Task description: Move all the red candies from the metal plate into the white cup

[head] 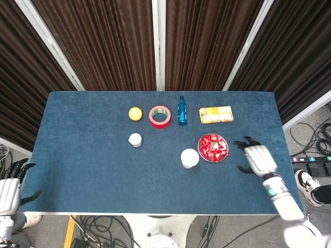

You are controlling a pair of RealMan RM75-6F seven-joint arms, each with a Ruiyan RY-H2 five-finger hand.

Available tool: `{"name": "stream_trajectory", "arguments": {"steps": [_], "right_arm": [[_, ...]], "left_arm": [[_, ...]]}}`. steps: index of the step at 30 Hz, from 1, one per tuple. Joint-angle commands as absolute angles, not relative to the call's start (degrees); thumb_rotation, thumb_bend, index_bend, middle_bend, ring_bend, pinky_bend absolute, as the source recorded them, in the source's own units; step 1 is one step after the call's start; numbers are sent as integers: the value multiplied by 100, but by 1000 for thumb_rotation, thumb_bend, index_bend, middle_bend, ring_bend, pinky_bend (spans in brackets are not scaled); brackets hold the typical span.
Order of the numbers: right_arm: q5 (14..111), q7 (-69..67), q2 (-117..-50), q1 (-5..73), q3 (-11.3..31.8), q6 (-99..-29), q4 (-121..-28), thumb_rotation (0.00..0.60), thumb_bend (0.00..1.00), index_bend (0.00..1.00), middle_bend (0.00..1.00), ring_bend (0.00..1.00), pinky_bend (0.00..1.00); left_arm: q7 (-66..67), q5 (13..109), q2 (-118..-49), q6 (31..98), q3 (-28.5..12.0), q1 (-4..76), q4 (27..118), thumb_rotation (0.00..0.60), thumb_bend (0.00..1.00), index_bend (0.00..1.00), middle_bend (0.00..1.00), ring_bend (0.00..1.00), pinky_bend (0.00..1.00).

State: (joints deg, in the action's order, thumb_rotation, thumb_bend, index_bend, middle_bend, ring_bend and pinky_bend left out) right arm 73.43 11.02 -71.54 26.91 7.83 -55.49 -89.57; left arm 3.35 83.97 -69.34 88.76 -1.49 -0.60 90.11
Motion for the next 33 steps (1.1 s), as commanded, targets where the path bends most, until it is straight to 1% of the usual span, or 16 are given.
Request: {"name": "stream_trajectory", "arguments": {"steps": [1, 5, 10, 21, 29, 33], "right_arm": [[6813, 1725, -7868, 3335, 996, -4907, -8347, 600, 150, 258, 333, 100, 245], [6621, 2047, -8374, 3653, 1005, -4712, -7877, 600, 155, 283, 342, 100, 244], [6423, 2300, -8725, 3859, 968, -4624, -7587, 600, 158, 302, 350, 100, 244], [6235, 2467, -9064, 3902, 779, -4705, -7197, 600, 161, 385, 355, 100, 244], [6250, 2310, -9348, 3933, 765, -4745, -6768, 600, 187, 472, 390, 141, 257], [6264, 2276, -9414, 3963, 766, -4737, -6702, 600, 185, 477, 393, 144, 264]], "left_arm": [[301, 8352, -6947, 8834, -156, -59, 8971, 600, 115, 301, 247, 169, 278], [246, 8294, -6951, 8775, -170, -51, 8903, 600, 115, 302, 247, 169, 278], [154, 8256, -6971, 8756, -186, -58, 8815, 600, 114, 301, 247, 169, 279], [91, 8205, -7059, 8698, -196, -58, 8645, 600, 114, 301, 247, 169, 279], [42, 8151, -7123, 8637, -195, -62, 8556, 600, 113, 302, 247, 169, 279], [-1, 8145, -7143, 8626, -201, -62, 8499, 600, 113, 301, 247, 169, 279]]}}
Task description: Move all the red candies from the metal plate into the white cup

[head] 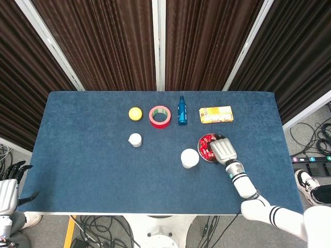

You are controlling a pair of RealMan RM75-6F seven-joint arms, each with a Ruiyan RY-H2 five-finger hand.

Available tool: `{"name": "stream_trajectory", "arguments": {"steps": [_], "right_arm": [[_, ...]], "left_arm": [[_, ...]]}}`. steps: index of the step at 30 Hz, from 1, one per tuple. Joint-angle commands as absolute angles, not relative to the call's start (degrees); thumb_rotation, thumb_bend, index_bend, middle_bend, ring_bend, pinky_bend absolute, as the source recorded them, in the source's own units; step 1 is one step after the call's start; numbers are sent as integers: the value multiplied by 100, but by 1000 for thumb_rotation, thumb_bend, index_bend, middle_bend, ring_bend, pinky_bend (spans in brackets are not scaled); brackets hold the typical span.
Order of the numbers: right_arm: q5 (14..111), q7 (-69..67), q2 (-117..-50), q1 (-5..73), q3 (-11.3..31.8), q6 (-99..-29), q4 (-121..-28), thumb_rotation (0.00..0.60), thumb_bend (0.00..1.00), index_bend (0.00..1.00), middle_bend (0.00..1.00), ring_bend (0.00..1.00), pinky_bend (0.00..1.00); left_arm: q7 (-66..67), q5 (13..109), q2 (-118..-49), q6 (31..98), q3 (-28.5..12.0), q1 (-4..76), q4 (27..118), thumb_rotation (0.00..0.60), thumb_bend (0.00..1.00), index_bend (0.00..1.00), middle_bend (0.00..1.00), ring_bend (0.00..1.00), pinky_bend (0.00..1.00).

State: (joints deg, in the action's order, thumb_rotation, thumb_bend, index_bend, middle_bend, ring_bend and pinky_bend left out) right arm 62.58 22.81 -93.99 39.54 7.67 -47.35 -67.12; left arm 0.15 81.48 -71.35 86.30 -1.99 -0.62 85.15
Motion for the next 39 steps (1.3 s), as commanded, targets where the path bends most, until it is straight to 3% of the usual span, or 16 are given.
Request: {"name": "stream_trajectory", "arguments": {"steps": [1, 11, 15, 21, 32, 39], "right_arm": [[6263, 2283, -9428, 3970, 768, -4744, -6694, 600, 186, 477, 394, 146, 265], [6203, 2359, -9497, 4025, 764, -4733, -6673, 600, 212, 491, 431, 187, 282], [6250, 2292, -9569, 4002, 769, -4828, -6577, 600, 316, 590, 518, 261, 322], [6360, 2143, -9492, 3955, 789, -4953, -6644, 600, 352, 655, 574, 302, 338], [6729, 1864, -8316, 3765, 1019, -5529, -8151, 600, 353, 661, 579, 303, 340], [6914, 1861, -7583, 3954, 1230, -5443, -9357, 600, 353, 661, 580, 303, 342]], "left_arm": [[-17, 8140, -7149, 8618, -202, -62, 8482, 600, 113, 301, 247, 169, 279], [-138, 8124, -7186, 8598, -192, -88, 8359, 600, 113, 301, 247, 169, 279], [-158, 8117, -7195, 8601, -192, -101, 8336, 600, 113, 302, 247, 169, 279], [-151, 8130, -7188, 8608, -191, -106, 8340, 600, 113, 301, 247, 169, 279], [-57, 8156, -7129, 8639, -212, -99, 8445, 600, 113, 302, 247, 169, 279], [9, 8174, -7092, 8683, -218, -108, 8528, 600, 113, 301, 247, 169, 279]]}}
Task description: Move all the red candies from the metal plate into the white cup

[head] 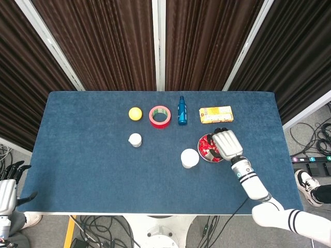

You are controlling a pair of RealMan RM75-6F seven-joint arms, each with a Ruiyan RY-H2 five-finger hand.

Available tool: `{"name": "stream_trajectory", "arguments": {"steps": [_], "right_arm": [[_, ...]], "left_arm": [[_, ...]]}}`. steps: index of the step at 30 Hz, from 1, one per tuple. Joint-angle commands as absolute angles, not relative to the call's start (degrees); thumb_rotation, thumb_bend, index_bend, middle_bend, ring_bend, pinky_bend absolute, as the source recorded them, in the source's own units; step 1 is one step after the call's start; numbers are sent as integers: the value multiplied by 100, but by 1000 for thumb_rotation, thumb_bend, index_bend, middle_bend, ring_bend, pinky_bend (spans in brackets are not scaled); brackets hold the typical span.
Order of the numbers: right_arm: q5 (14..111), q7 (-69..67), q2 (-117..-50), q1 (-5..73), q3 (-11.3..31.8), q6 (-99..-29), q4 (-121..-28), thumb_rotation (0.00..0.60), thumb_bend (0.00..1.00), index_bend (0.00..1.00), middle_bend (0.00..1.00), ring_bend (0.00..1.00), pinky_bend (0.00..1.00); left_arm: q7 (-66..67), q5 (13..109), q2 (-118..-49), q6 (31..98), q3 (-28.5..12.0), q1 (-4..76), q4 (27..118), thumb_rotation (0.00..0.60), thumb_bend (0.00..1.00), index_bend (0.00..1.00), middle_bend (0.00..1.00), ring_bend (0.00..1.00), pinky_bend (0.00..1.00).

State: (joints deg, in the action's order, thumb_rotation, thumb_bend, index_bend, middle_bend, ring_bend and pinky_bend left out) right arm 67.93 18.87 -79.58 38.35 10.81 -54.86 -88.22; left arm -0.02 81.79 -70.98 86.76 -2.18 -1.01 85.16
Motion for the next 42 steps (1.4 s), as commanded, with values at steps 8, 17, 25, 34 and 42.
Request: {"name": "stream_trajectory", "arguments": {"steps": [8, 17, 25, 34, 42], "right_arm": [[6829, 2072, -7856, 4369, 1136, -4979, -9476, 600, 353, 664, 580, 303, 344], [6647, 2259, -8384, 4546, 983, -4934, -9035, 600, 349, 665, 579, 293, 344], [6664, 2175, -8526, 4560, 924, -5020, -8944, 600, 344, 614, 555, 269, 344], [6677, 2146, -8490, 4581, 861, -5022, -8989, 600, 331, 466, 458, 208, 333], [6694, 2196, -8405, 4546, 804, -5123, -9068, 600, 276, 426, 430, 188, 321]], "left_arm": [[-20, 8129, -7105, 8699, -189, -171, 8527, 600, 113, 302, 247, 169, 279], [-126, 8089, -7119, 8680, -180, -211, 8430, 600, 113, 301, 247, 169, 279], [-184, 8086, -7140, 8654, -173, -223, 8385, 600, 112, 302, 247, 169, 279], [-226, 8091, -7146, 8650, -170, -238, 8355, 600, 111, 302, 247, 169, 279], [-240, 8103, -7154, 8651, -174, -242, 8335, 600, 110, 301, 247, 169, 279]]}}
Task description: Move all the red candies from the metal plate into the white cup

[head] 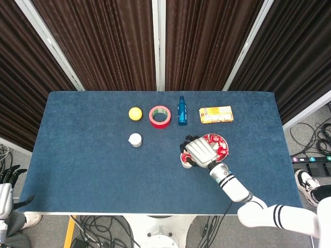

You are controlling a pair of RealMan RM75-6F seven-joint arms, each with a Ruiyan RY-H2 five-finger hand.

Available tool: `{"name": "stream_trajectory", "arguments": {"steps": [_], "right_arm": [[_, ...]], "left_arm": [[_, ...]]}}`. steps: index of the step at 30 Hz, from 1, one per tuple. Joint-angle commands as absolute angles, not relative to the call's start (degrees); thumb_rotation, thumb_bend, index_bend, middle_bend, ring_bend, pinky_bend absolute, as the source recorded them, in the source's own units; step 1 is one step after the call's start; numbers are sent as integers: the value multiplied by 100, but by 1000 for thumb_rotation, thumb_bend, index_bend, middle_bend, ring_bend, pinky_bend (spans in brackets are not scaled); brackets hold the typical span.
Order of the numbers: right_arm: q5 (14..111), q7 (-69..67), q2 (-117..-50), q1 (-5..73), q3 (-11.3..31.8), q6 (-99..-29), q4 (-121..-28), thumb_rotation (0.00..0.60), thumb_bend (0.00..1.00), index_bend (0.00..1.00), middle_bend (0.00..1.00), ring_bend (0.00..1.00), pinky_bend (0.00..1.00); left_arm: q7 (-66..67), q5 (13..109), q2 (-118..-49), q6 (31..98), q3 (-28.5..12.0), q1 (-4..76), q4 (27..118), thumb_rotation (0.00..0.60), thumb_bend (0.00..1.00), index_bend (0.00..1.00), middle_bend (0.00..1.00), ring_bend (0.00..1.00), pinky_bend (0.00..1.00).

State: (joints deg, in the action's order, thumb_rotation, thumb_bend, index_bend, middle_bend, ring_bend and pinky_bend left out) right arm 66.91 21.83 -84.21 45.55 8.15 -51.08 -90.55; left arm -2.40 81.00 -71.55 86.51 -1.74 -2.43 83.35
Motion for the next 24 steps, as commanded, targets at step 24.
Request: {"name": "stream_trajectory", "arguments": {"steps": [24], "right_arm": [[5416, 2640, -8740, 4548, 792, -4757, -7524, 600, 62, 386, 395, 162, 303]], "left_arm": [[-181, 8143, -7112, 8680, -177, -250, 8416, 600, 109, 302, 247, 169, 279]]}}
